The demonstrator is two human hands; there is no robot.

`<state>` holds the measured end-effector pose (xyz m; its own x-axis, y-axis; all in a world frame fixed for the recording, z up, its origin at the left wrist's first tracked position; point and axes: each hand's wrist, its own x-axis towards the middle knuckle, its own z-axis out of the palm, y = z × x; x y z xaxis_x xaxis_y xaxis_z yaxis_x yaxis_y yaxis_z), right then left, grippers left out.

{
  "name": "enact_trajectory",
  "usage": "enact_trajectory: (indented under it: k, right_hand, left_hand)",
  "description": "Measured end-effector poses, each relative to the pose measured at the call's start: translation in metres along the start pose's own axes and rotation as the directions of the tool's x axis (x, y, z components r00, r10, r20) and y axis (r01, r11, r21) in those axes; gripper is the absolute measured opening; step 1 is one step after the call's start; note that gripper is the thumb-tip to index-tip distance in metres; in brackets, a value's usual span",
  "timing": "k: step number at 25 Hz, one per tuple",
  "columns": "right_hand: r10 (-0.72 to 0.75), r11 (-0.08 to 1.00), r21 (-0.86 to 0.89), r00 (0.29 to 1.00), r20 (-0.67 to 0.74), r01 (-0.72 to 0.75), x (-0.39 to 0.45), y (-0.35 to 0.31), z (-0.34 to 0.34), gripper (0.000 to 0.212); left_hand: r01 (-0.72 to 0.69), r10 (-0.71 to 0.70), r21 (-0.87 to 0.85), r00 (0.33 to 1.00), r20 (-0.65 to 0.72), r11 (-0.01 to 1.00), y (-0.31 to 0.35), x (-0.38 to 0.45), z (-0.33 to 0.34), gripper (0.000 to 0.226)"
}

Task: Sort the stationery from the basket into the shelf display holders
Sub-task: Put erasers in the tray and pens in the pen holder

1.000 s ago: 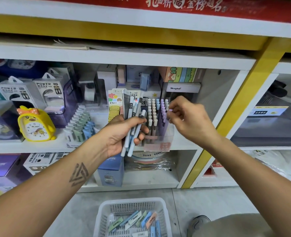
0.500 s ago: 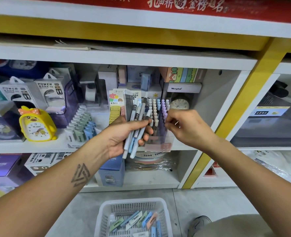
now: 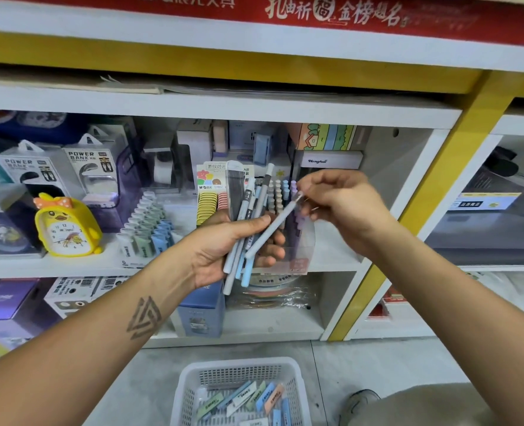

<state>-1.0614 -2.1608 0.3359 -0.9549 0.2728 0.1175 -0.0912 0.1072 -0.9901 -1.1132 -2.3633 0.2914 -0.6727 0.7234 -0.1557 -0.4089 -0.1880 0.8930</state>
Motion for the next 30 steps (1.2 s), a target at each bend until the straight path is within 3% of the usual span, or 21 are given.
enact_trajectory:
  k: [2, 4, 8, 14, 19, 22, 24, 26, 28, 30]
  right_hand:
    - [-0.073, 0.997, -0.049, 0.983, -0.167, 0.065, 0.006, -0.003, -0.019, 0.015]
    - [-0.205, 0.948, -0.290, 0.950, -0.237, 0.132, 0.010, 0.000, -0.033, 0.018]
    - [-0.385, 0.729, -0.635, 0.920, -0.071, 0.256, 0.010, 0.014, -0.035, 0.014]
    - [-0.375, 0.582, -0.749, 0.922, 0.098, 0.316, 0.011, 0.037, -0.028, 0.010]
    - [-0.348, 0.596, -0.726, 0.925, 0.153, 0.344, 0.011, 0.035, -0.024, 0.023]
    - [-0.349, 0.597, -0.719, 0.923, 0.165, 0.354, 0.013, 0.037, -0.022, 0.014]
    - [-0.362, 0.516, -0.785, 0.918, 0.162, 0.342, 0.017, 0.038, -0.022, 0.009]
    - [-0.320, 0.399, -0.868, 0.932, 0.170, 0.296, 0.019, 0.037, -0.021, 0.020]
    - [-0.289, 0.473, -0.846, 0.951, 0.114, 0.245, 0.019, 0.030, -0.015, 0.024]
    - [-0.201, 0.763, -0.626, 0.980, 0.006, 0.160, 0.017, 0.021, -0.004, 0.023]
  left_hand:
    - [-0.013, 0.014, 0.012, 0.999, -0.052, 1.000, 0.001, 0.000, -0.003, 0.029]
    - [-0.033, 0.039, 0.057, 0.995, -0.096, 0.998, 0.001, 0.002, -0.004, 0.027]
    - [0.033, -0.033, 0.008, 0.998, -0.051, 0.999, -0.002, 0.005, 0.001, 0.011]
    - [0.067, -0.067, 0.000, 0.997, -0.041, 0.998, -0.006, 0.006, 0.006, 0.013]
    - [0.077, -0.077, 0.003, 0.996, -0.035, 0.997, -0.007, 0.006, 0.003, 0.015]
    - [0.076, -0.076, 0.007, 0.997, -0.016, 0.997, -0.007, 0.007, 0.002, 0.010]
    - [0.076, -0.076, 0.011, 0.997, 0.000, 0.997, -0.007, 0.007, 0.001, 0.012]
    - [0.076, -0.076, 0.016, 0.997, 0.020, 0.997, -0.008, 0.007, 0.000, 0.015]
    - [0.075, -0.076, 0.027, 0.996, 0.039, 0.997, -0.008, 0.007, 0.000, 0.014]
    - [0.068, -0.070, 0.046, 0.996, 0.052, 0.997, -0.008, 0.007, -0.001, 0.016]
